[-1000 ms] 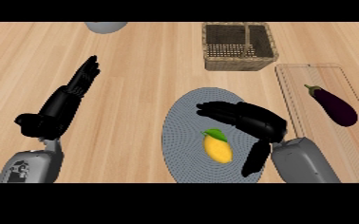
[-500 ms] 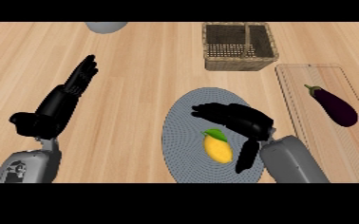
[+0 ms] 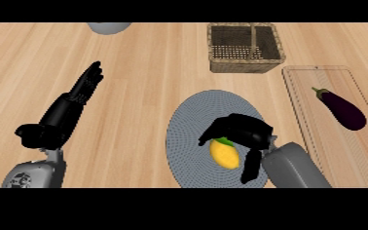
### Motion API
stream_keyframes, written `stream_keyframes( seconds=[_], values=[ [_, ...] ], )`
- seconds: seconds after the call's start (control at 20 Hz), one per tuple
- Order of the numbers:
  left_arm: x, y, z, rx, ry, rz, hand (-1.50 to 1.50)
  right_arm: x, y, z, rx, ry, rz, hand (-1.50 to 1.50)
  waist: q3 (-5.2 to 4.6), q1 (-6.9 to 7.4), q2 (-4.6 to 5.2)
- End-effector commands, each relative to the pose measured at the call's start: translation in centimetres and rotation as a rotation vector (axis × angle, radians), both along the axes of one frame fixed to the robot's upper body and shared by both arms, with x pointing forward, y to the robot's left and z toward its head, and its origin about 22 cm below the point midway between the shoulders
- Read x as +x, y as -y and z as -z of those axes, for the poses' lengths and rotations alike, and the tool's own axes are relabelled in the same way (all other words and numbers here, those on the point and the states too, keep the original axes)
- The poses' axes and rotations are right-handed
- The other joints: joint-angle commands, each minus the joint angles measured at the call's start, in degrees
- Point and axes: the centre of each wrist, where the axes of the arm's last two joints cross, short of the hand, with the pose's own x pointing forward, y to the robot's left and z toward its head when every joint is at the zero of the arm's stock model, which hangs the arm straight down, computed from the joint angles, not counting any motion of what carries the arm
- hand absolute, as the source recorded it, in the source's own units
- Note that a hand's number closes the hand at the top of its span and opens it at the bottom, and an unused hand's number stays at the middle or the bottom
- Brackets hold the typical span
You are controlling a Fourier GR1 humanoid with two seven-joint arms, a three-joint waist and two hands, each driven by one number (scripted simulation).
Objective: Pick the lemon from the placemat and place it in the basket
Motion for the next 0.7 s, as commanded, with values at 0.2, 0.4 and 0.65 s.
stream_keyframes(
  seconds=[0.2, 0.4, 0.65],
  values=[
    [0.5, -0.6, -1.3, 0.003, -0.01, 0.007, 0.0, -1.0, 0.5, 1.0, -0.002, 0.038, -0.048, 1.5, 0.17, -0.14, 0.17],
    [0.4, -0.6, 0.4, -0.009, 0.001, -0.01, 0.0, -2.6, -0.6, 1.8, -0.016, 0.158, -0.131, 1.5, 0.16, -0.25, 0.19],
    [-0.2, -0.8, 0.0, -0.011, -0.022, -0.019, 0.0, -2.4, -5.7, -4.0, -0.272, 0.256, 0.329, 1.5, -0.12, -1.91, -1.05]
  ],
)
